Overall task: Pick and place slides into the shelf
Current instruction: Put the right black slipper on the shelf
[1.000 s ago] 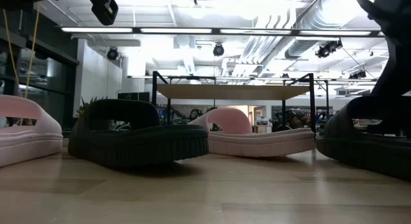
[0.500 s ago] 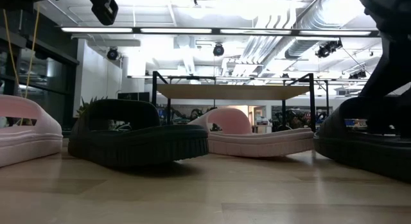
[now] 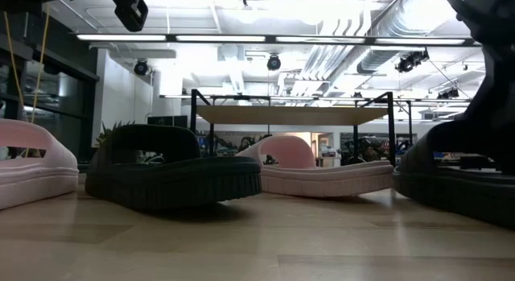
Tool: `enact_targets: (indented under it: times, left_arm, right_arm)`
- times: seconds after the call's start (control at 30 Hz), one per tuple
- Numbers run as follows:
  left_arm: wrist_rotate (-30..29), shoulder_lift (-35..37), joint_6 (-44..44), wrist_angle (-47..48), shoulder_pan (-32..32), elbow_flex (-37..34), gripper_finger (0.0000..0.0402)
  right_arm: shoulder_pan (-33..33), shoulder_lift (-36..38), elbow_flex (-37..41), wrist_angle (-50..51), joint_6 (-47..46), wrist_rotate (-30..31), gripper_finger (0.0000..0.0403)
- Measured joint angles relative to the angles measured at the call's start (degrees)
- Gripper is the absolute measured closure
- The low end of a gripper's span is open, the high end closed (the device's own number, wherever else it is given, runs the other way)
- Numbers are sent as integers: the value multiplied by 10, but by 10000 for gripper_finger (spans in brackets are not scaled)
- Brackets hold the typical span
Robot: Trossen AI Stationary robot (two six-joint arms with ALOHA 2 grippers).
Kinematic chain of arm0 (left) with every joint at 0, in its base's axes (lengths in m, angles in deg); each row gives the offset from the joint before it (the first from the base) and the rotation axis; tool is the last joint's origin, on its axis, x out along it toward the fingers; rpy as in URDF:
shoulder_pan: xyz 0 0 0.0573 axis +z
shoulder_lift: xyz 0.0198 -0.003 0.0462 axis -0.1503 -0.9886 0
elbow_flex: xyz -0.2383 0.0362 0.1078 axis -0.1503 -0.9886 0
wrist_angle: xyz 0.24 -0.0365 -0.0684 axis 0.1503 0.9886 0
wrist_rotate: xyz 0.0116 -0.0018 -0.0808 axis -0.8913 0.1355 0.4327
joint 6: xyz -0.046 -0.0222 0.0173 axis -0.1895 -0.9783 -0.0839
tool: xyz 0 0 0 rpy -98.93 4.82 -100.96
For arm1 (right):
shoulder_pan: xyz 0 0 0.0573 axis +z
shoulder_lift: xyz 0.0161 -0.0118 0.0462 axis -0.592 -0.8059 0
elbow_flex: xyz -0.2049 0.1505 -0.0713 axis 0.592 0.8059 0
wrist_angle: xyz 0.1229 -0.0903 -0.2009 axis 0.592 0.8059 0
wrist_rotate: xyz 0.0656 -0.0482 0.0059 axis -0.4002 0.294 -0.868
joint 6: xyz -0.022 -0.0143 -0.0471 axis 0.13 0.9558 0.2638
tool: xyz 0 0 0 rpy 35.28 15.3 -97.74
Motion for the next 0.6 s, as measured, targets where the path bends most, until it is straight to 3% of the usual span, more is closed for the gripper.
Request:
enact_targets:
  times: [0.13, 0.6]
  left_arm:
    - [0, 0, 0, 0, 0, 0, 176]
    - [0, 0, 0, 0, 0, 0, 176]
  right_arm:
    - [-1, 0, 0, 0, -1, -10, 397]
    - [-1, 0, 0, 1, -1, -12, 400]
